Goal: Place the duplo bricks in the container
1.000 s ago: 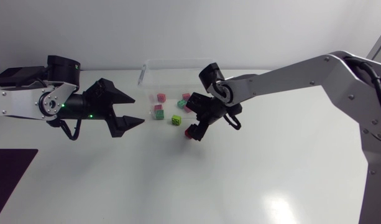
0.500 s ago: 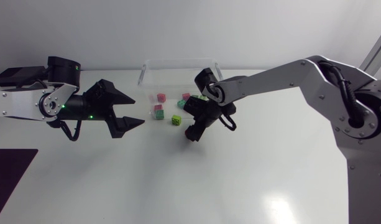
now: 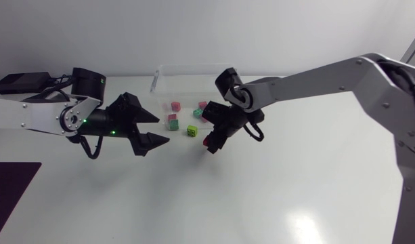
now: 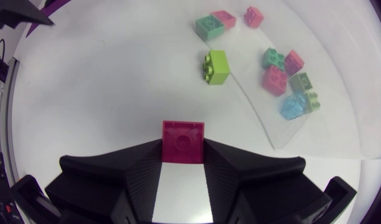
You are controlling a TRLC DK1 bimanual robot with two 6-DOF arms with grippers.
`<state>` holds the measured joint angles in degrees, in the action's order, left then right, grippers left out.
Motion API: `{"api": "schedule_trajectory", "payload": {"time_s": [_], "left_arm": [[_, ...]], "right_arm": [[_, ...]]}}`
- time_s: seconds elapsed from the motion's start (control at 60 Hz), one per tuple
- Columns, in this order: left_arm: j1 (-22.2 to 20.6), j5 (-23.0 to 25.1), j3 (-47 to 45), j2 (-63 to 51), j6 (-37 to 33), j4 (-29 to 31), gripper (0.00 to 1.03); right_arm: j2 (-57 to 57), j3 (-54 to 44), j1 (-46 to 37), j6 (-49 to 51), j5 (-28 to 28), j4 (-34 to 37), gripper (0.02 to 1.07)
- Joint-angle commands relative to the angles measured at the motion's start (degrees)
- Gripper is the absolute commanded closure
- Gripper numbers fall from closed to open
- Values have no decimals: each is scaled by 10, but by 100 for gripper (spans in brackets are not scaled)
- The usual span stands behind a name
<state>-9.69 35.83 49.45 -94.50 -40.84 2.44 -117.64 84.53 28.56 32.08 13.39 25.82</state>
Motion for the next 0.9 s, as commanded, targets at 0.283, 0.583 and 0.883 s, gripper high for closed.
{"api": "schedule_trajectory", "payload": {"time_s": [0.283,0.583,0.883], "left_arm": [[-68,-58,-33,-121,121,-201,8],[-108,-136,-8,-185,191,-244,14],[-135,-221,34,-240,265,-266,15]], "right_arm": [[114,-24,-2,-32,1,4,75],[145,-27,-12,-43,1,-3,75],[164,-41,-18,-47,2,-13,75]]}}
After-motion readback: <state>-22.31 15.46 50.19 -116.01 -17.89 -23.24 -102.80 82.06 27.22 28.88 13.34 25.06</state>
